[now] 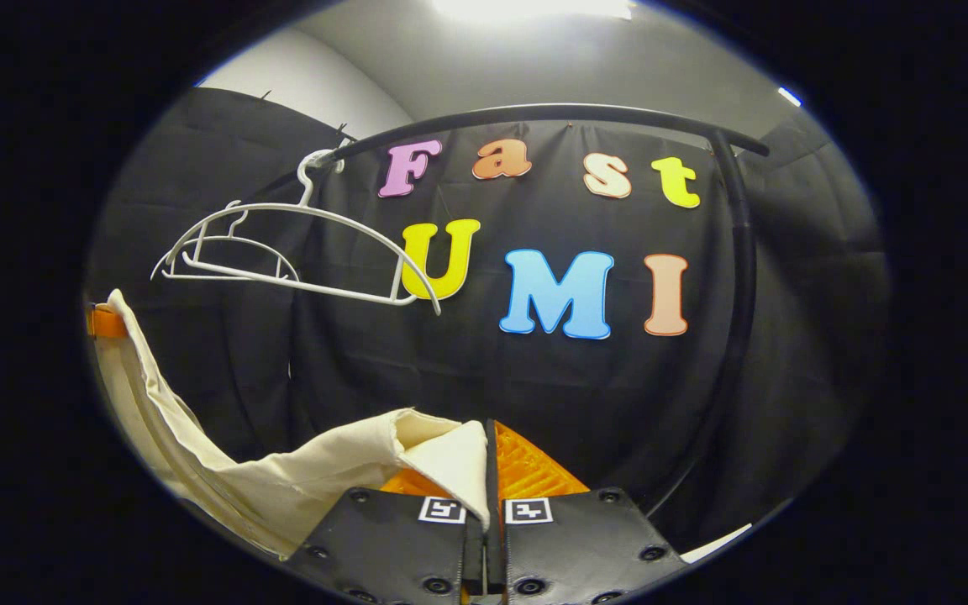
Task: Grasp the clothes on the hanger with both hands and then place them into the laundry hamper below.
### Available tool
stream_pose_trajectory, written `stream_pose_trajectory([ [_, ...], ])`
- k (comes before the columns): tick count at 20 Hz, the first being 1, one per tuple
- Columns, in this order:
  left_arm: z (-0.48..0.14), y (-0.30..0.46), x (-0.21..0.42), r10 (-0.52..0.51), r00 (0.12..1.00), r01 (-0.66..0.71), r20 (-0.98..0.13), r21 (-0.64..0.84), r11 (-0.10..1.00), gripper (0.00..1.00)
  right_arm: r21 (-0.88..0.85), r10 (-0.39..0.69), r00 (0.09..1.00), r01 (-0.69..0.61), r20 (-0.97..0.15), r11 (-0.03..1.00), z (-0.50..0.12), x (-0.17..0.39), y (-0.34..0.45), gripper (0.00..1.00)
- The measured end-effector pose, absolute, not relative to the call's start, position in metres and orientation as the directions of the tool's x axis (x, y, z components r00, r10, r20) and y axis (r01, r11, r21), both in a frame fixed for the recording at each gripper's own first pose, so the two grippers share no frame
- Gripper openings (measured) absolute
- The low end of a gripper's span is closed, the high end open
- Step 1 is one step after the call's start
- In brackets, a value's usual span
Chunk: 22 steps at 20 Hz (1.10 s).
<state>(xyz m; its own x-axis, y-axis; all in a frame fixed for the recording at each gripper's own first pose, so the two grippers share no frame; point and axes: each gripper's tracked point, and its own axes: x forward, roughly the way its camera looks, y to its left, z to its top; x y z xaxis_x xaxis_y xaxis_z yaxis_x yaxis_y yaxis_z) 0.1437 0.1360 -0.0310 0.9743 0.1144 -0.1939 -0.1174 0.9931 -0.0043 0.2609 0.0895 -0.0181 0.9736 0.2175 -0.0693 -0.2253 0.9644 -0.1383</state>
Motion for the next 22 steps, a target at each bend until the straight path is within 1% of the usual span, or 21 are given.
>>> stream_pose_trajectory([
  [6,-0.069,0.12,0.134,-0.014,0.969,0.01,-0.245,-0.018,1.0,0.01,-0.141,0.172,0.976,-0.191,-0.135,0.971,-0.045,0.21,0.1,0.05],
  [10,-0.1,0.109,0.144,-0.087,0.952,0.079,-0.294,-0.037,0.996,0.02,-0.141,0.147,0.969,-0.177,-0.198,0.974,-0.069,0.193,0.107,0.04],
  [15,-0.129,0.108,0.139,-0.137,0.93,0.131,-0.34,-0.043,0.991,0.02,-0.156,0.119,0.957,-0.164,-0.265,0.974,-0.101,0.169,0.109,0.05],
  [18,-0.148,0.105,0.139,-0.163,0.911,0.158,-0.379,-0.045,0.986,0.02,-0.166,0.112,0.947,-0.168,-0.302,0.972,-0.122,0.166,0.113,0.05],
  [22,-0.2,0.106,0.143,-0.192,0.869,0.178,-0.455,-0.072,0.981,0.01,-0.151,0.112,0.911,-0.184,-0.396,0.971,-0.168,0.161,0.125,0.04],
])
